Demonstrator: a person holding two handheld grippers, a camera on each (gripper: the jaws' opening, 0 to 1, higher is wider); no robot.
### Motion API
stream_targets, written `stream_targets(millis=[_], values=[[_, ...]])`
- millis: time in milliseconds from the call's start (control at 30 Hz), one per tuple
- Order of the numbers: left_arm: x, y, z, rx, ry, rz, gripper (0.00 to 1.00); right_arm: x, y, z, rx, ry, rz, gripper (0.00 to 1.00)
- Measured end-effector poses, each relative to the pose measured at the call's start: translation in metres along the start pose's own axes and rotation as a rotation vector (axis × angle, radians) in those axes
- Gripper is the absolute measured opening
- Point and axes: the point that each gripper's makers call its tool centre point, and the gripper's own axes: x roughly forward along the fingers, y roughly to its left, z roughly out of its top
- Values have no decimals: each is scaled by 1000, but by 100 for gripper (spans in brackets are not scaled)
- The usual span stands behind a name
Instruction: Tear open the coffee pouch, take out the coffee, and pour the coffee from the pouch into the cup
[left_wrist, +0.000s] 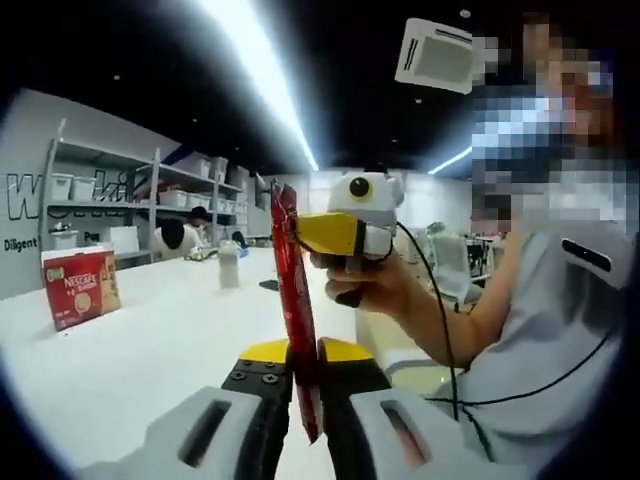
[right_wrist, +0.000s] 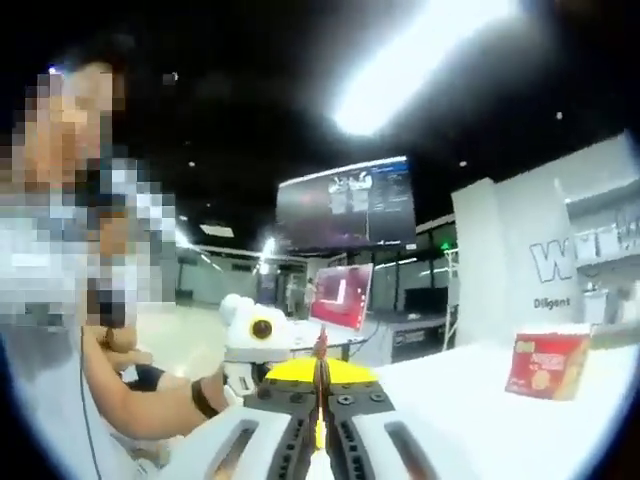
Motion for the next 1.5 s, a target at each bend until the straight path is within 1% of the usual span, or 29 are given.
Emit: stream_targets(millis=[33,100,133,167,200,233,300,367,533,633,767,833,900,933,1000,1067,1133,1233,1267,1300,1367,1400,1500], values=[[-1,0,0,-5,-5,-2,11,0,1,1,3,-12,11,2],[-2,0,2,-8,-16,-7,11,-1,9,6,73,-78,107,4],[-2,-2,1,-14,-13,-19,11,-1,9,7,100,-96,120,8],[-2,-3,0,-14,-6,-21,11,-2,5,5,137,-108,126,16],[-1,-3,-2,-8,4,-20,11,-2,5,2,169,-105,141,20],[0,-4,-3,-3,12,-19,11,-1,5,-2,195,-93,151,21],[1,-5,-5,2,22,-22,11,3,2,-6,192,-80,134,20],[3,-6,-6,4,24,-29,11,5,4,-8,208,-67,139,13],[3,-5,-9,4,34,-27,11,7,6,-9,212,-64,143,12],[3,-5,-11,2,46,-25,11,8,7,-9,218,-57,147,7],[3,-4,-12,5,49,-29,12,8,8,-11,207,-43,132,5],[4,-4,-11,11,30,-39,14,8,7,-10,192,-43,112,4],[4,-6,-11,4,23,-55,17,7,5,-11,195,-38,101,3],[2,-9,-10,-11,14,-78,20,7,4,-11,199,-39,90,3],[-3,-8,-5,0,1,-68,25,5,2,-11,196,-37,79,2],[-9,-7,0,3,-11,-60,24,4,1,-11,193,-32,71,2],[-23,-7,10,-1,-53,-58,22,3,2,-16,191,-11,71,2],[-37,-7,20,-19,-97,-66,13,5,11,-25,191,30,112,2],[-43,-6,30,-15,-145,-57,12,6,19,-29,195,52,151,2],[-46,-8,36,-14,-173,-66,11,7,26,-31,198,64,184,2],[-47,-13,44,-12,-192,-76,11,10,30,-34,193,77,197,2],[-45,-17,47,7,-203,-79,11,11,33,-35,194,86,211,2],[-41,-22,51,18,-207,-86,11,13,40,-39,185,106,229,2]])
